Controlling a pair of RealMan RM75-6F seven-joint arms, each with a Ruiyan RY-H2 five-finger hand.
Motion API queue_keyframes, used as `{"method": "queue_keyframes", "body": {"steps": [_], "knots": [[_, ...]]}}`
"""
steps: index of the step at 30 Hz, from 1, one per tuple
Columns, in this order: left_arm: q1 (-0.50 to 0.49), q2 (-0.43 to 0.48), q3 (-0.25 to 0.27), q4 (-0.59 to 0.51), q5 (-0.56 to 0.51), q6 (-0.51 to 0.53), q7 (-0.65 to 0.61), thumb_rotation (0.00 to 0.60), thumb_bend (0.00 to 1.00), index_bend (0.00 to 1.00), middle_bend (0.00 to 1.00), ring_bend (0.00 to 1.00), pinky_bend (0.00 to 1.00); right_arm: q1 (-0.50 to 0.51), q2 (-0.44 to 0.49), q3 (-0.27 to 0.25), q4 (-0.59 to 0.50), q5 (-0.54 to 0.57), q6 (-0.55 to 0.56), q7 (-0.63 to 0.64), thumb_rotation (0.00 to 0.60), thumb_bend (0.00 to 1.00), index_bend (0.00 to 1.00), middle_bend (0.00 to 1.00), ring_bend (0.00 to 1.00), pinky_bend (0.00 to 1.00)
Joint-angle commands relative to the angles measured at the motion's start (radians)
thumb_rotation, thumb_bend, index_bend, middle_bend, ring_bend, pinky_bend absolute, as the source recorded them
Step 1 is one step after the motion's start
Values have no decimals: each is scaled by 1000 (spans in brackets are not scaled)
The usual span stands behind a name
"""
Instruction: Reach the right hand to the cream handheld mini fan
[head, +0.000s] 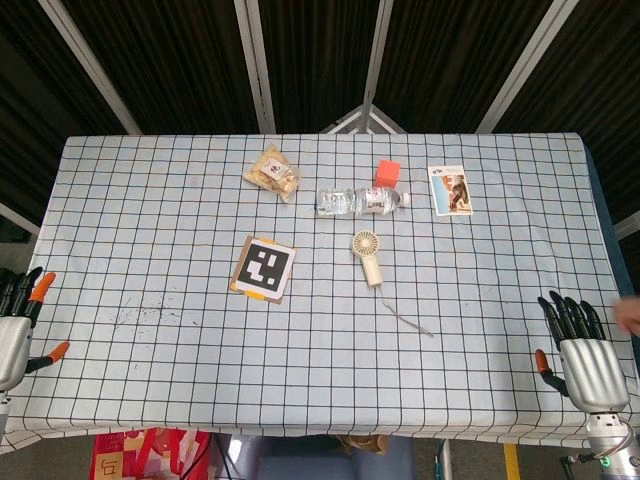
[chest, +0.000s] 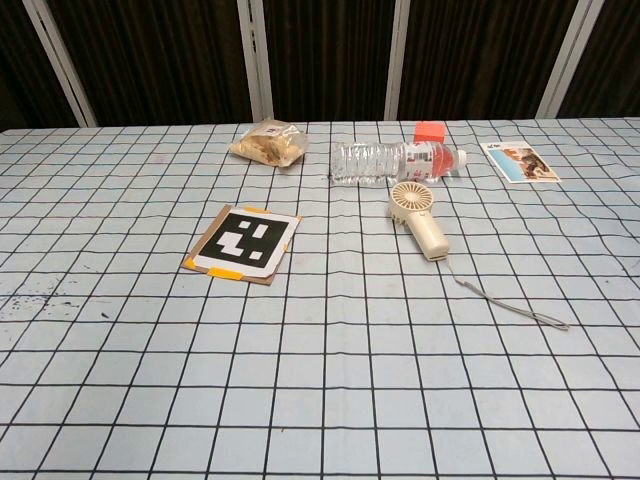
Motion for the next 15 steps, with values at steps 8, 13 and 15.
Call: {"method": "queue_keyframes", "body": {"steps": [8,13,15], "knots": [[2,2,0,-4,5,7,1,600,87,0,0,0,0,4,-1,-1,-7,-2,-7,5,600,477,0,0,0,0],[3,3,1,-4,7,8,-8,600,86,0,0,0,0,33,-5,15,-41,-1,-37,5,600,478,0,6,11,17],[2,5,0,-5,2,2,-14,600,86,0,0,0,0,57,-5,30,-66,9,-66,0,600,478,0,73,97,130]]}}
